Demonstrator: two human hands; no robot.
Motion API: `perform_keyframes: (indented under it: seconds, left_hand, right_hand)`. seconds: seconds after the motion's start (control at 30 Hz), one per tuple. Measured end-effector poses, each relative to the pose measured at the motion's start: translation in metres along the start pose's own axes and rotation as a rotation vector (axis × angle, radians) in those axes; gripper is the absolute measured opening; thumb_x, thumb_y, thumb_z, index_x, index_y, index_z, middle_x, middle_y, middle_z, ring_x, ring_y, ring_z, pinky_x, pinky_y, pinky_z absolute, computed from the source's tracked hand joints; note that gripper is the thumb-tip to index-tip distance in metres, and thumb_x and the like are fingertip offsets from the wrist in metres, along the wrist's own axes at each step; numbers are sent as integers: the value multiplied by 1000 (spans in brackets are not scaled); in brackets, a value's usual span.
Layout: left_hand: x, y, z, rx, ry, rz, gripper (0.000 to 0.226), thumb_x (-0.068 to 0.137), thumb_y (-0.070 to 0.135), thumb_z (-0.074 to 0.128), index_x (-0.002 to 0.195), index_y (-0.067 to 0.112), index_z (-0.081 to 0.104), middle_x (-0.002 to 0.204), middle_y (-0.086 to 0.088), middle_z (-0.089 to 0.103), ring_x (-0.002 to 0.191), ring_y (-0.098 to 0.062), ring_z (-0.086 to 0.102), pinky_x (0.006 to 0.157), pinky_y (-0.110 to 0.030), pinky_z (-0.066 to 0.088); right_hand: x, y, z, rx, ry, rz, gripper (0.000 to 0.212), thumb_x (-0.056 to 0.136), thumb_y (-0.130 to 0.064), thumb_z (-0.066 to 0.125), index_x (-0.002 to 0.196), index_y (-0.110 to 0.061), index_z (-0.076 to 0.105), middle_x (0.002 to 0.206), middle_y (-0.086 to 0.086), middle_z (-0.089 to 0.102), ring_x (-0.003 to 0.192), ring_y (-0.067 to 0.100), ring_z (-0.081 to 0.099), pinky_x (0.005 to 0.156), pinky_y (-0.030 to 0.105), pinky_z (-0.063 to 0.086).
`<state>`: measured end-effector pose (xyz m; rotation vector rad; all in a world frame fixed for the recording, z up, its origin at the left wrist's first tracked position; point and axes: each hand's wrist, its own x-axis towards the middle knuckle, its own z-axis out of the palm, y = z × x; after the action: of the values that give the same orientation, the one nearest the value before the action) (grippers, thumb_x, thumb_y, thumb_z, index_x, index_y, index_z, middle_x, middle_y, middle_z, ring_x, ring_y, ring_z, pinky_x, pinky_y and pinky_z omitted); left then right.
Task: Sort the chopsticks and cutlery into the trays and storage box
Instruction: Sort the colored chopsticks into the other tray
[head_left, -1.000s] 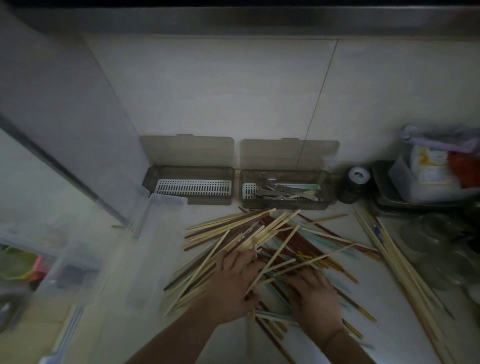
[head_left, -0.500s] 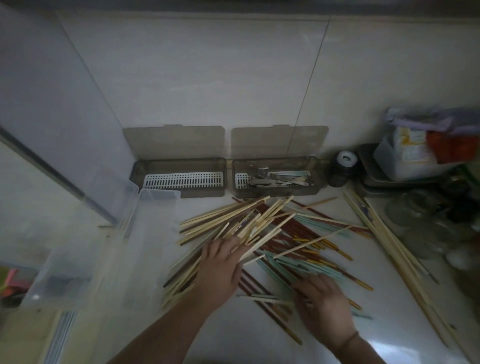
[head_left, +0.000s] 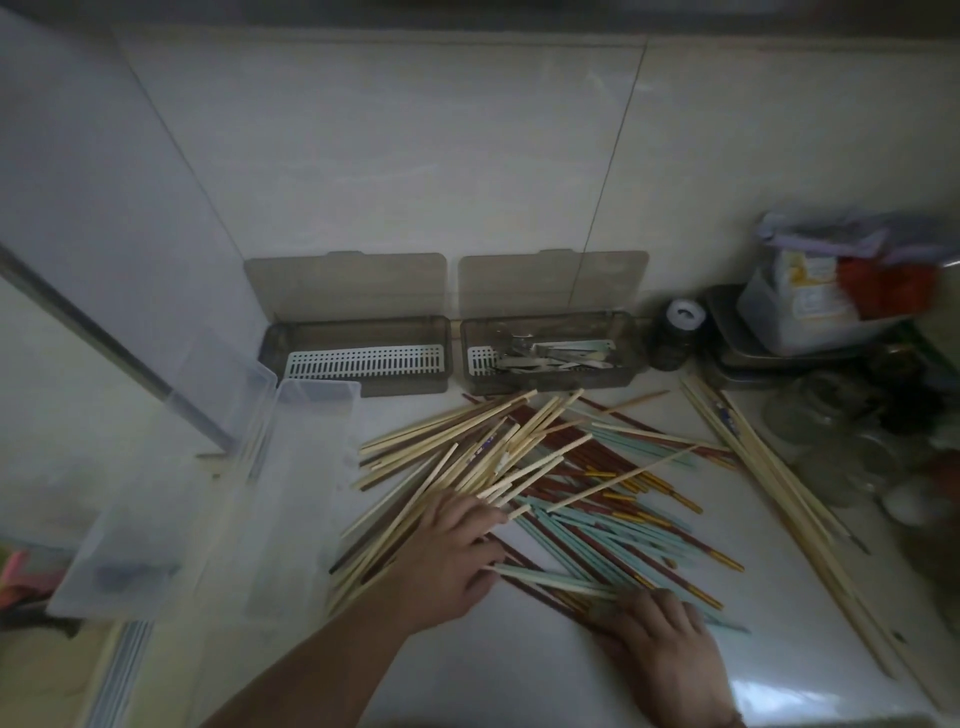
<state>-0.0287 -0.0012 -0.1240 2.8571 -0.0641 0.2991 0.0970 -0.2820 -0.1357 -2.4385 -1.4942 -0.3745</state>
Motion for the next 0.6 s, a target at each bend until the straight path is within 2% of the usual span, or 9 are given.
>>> perform_keyframes:
  seconds: [0.1, 0.17, 0.27, 0.33, 0.4, 0.47, 0.53, 0.6]
  left_hand:
    - [-2, -2, -1, -6, 14, -29, 11, 86, 37, 62, 92, 29, 65, 129, 10, 52, 126, -19, 44, 110, -52, 29]
    - [-1, -3, 0, -19, 33, -41, 11, 85, 36, 63, 93, 29, 66, 129, 10, 53, 127, -19, 44, 108, -52, 32]
    - [0, -5, -2, -48, 80, -25, 11, 83, 35, 65, 93, 29, 67, 127, 10, 55, 124, -18, 44, 104, -46, 35]
    - [5, -9, -6, -96, 141, -51, 12, 85, 39, 66, 94, 32, 66, 127, 11, 54, 121, -17, 44, 99, -42, 37]
    - [13, -17, -18, -176, 276, -209, 16, 88, 43, 65, 100, 34, 66, 127, 11, 56, 117, -19, 49, 95, -41, 40]
    - [28, -30, -36, -201, 449, -404, 18, 90, 39, 60, 104, 32, 66, 126, 8, 58, 114, -24, 53, 94, -43, 42]
    - [38, -58, -59, -115, 512, -563, 25, 86, 38, 55, 105, 29, 68, 123, 5, 60, 114, -27, 53, 96, -44, 41]
    - [42, -88, -82, -36, 455, -702, 38, 84, 42, 50, 112, 24, 67, 124, 1, 61, 119, -30, 52, 100, -47, 41]
  right_hand:
    - [-9, 23, -13, -63, 16, 93, 54, 99, -49, 27, 86, -23, 72, 94, 1, 69, 92, 29, 52, 68, 36, 45]
    - [-8, 39, -27, -51, 19, 145, 46, 100, -48, 26, 94, -22, 63, 94, 2, 69, 92, 29, 53, 70, 35, 39]
    - [6, 56, -53, 67, -12, 249, 40, 98, -53, 26, 96, -28, 58, 85, 2, 64, 75, 28, 62, 65, 29, 39]
    - [21, 62, -63, 157, -8, 408, 29, 92, -58, 33, 96, -38, 53, 84, 5, 61, 66, 29, 63, 57, 26, 41]
    - [43, 60, -61, 217, 22, 530, 17, 86, -57, 36, 96, -49, 47, 89, 4, 60, 70, 28, 62, 59, 20, 42]
    - [64, 55, -59, 294, 34, 593, 11, 87, -54, 38, 95, -52, 45, 92, 1, 58, 76, 26, 60, 67, 8, 39]
    - [101, 42, -56, 420, 46, 600, 11, 90, -33, 45, 93, -44, 47, 88, -2, 59, 78, 12, 59, 67, 4, 36]
    - [138, 30, -50, 515, 43, 574, 31, 93, -11, 55, 85, -40, 50, 81, -13, 60, 77, -5, 55, 66, 7, 37]
